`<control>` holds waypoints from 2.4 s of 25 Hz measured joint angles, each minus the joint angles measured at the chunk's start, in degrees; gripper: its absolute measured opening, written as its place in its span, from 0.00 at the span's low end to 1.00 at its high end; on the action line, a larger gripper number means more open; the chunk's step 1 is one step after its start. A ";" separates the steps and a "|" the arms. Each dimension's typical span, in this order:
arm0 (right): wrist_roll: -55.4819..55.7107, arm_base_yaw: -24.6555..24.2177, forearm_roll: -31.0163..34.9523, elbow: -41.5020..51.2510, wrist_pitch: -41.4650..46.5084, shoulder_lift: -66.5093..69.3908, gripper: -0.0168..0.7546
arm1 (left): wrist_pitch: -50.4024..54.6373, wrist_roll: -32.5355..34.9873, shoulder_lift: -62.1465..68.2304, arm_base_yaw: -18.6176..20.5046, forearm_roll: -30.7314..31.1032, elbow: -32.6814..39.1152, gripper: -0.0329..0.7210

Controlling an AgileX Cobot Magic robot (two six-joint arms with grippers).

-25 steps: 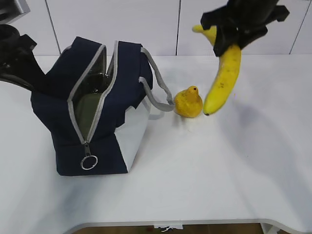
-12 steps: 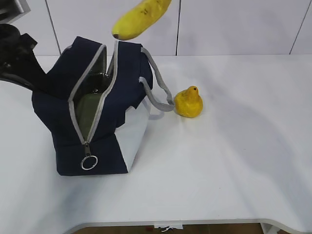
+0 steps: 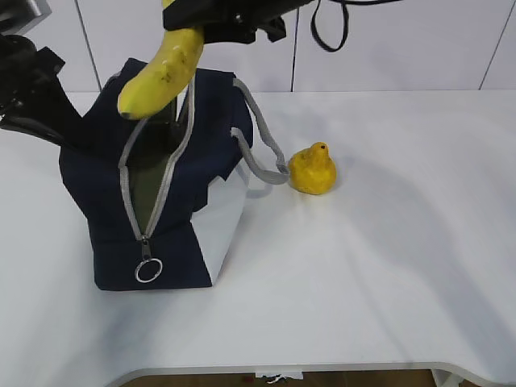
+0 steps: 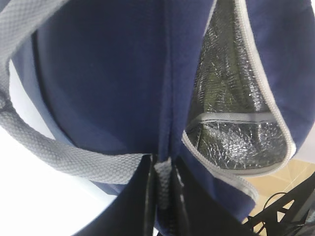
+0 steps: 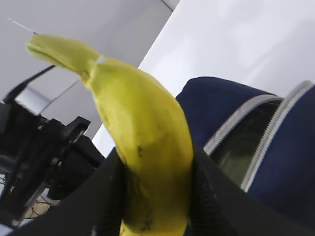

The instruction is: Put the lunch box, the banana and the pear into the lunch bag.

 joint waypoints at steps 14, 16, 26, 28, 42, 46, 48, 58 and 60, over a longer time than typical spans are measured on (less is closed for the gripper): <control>-7.72 0.26 6.08 0.00 -1.36 9.66 0.41 | 0.00 -0.34 0.00 0.00 -7.93 0.00 0.07; -7.81 0.26 6.08 0.00 -1.51 9.66 0.45 | 0.00 -0.34 0.00 0.00 -7.93 0.00 0.07; -4.59 0.26 0.37 -1.60 -0.86 9.66 0.64 | 0.00 -0.34 0.00 0.00 -7.93 0.00 0.07; -2.24 0.26 -3.04 -3.97 1.00 9.66 0.64 | 0.00 -0.34 0.00 0.00 -7.93 0.00 0.07; 9.70 0.26 -10.04 -10.34 12.68 9.55 0.69 | 0.00 -0.34 0.00 0.00 -7.83 0.00 0.07; 9.07 0.26 -10.49 -10.59 12.68 8.41 0.70 | 0.00 -0.34 0.00 0.00 -7.83 0.00 0.07; 8.70 0.15 -10.80 -11.61 11.99 8.06 0.70 | 0.00 -0.34 0.00 0.00 -7.83 0.00 0.07; 6.73 -1.65 -12.34 -12.40 7.11 7.92 0.70 | 0.00 -0.34 0.00 0.00 -12.72 0.00 0.07; 6.73 -3.00 -12.58 -12.40 9.23 7.92 0.70 | 0.00 -0.34 0.00 0.00 -15.54 0.00 0.07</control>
